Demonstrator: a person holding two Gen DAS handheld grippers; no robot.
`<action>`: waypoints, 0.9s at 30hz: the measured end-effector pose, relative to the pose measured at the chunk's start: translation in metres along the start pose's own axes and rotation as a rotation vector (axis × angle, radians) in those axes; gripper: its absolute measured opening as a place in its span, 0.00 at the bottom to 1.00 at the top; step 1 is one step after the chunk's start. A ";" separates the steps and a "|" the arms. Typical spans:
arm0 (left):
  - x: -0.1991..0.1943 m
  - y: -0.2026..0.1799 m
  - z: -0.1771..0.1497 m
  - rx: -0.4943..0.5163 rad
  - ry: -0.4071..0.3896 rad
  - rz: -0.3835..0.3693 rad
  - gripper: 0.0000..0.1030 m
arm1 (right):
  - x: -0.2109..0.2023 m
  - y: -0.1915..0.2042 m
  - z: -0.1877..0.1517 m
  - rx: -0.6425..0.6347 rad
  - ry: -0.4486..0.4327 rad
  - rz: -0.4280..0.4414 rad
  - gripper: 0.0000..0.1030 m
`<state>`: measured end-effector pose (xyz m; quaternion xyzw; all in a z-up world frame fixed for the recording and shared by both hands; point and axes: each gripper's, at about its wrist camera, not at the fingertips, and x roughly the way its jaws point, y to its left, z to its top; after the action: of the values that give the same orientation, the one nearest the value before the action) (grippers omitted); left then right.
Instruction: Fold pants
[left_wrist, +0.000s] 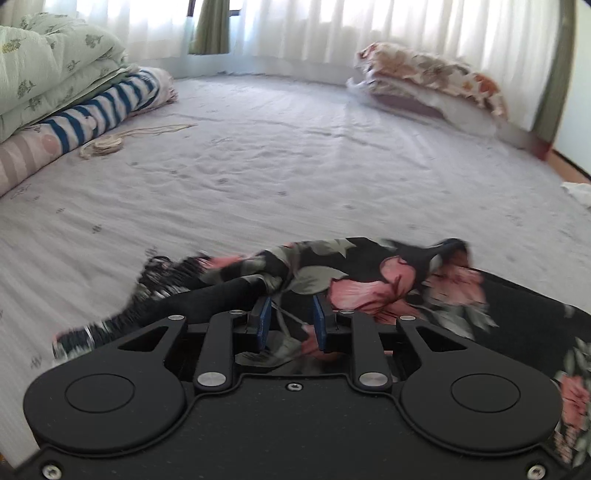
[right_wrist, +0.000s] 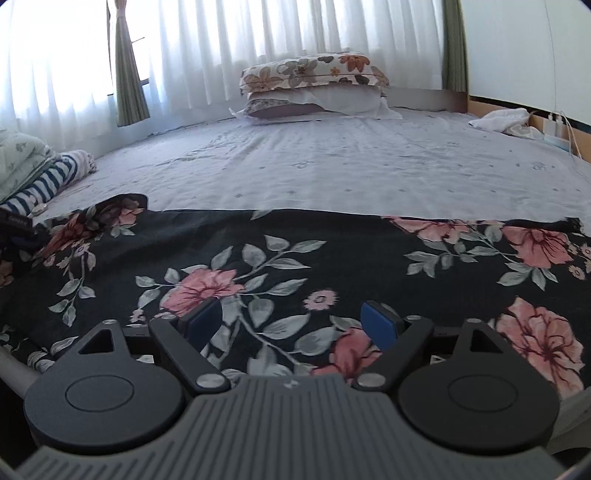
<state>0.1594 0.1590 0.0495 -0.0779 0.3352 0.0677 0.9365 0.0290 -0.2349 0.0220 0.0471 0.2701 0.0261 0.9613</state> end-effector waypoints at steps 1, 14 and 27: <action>0.008 0.006 0.005 -0.010 0.013 0.018 0.22 | 0.001 0.010 0.000 -0.021 -0.006 0.020 0.88; -0.024 0.095 0.025 -0.148 -0.077 -0.040 0.61 | 0.024 0.195 -0.018 -0.432 -0.039 0.302 0.88; -0.091 0.161 -0.029 -0.193 -0.052 -0.104 0.67 | 0.053 0.266 -0.026 -0.480 -0.042 0.326 0.27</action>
<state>0.0429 0.3044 0.0697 -0.1834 0.2983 0.0531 0.9352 0.0536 0.0356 0.0003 -0.1382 0.2250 0.2425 0.9335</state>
